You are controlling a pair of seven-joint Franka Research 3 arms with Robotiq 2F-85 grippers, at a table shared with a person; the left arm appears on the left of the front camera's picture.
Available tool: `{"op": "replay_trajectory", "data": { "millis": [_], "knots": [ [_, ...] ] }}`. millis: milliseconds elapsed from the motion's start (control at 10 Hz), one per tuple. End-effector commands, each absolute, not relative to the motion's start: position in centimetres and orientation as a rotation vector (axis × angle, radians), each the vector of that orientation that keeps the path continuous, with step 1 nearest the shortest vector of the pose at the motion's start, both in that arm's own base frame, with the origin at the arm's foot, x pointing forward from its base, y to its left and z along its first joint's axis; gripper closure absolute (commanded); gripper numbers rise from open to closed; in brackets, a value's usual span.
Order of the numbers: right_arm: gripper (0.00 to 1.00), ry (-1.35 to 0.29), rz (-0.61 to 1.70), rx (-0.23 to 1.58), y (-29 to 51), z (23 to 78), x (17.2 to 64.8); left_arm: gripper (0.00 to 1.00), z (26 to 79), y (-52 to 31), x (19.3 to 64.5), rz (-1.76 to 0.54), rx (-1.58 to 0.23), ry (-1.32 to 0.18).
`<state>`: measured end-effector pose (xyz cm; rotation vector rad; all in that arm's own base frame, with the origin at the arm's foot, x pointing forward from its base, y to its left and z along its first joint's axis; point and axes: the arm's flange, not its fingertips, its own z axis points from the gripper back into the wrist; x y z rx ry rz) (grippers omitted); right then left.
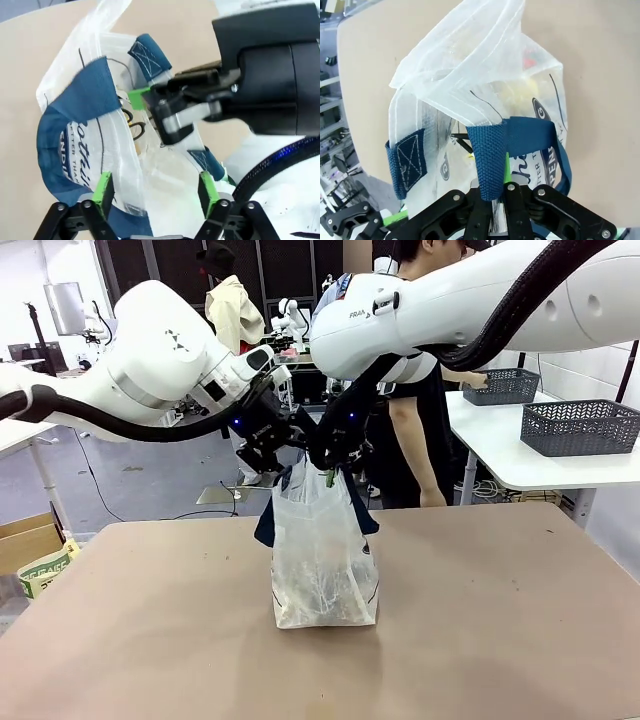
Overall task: Transfer purchased items from the store into the shopping bag.
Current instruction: Move the Reusable shopping bag to the right side of the table.
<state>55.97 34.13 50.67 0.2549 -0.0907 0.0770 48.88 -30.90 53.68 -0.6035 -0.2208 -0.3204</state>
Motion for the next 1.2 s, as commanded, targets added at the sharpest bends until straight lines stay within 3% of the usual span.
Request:
{"op": "replay_trajectory", "data": {
  "millis": [0, 1100],
  "knots": [
    [1.0, -0.121, 0.043, 0.256, 34.6, 50.5, 56.6, 0.0, 53.5, -30.0, 47.8, -0.361, -0.641, -0.206],
    [1.0, -0.116, 0.058, 0.258, 34.5, 50.3, 56.6, 0.0, 52.3, -34.4, 48.8, -0.469, -0.682, -0.151]
  ]
}}
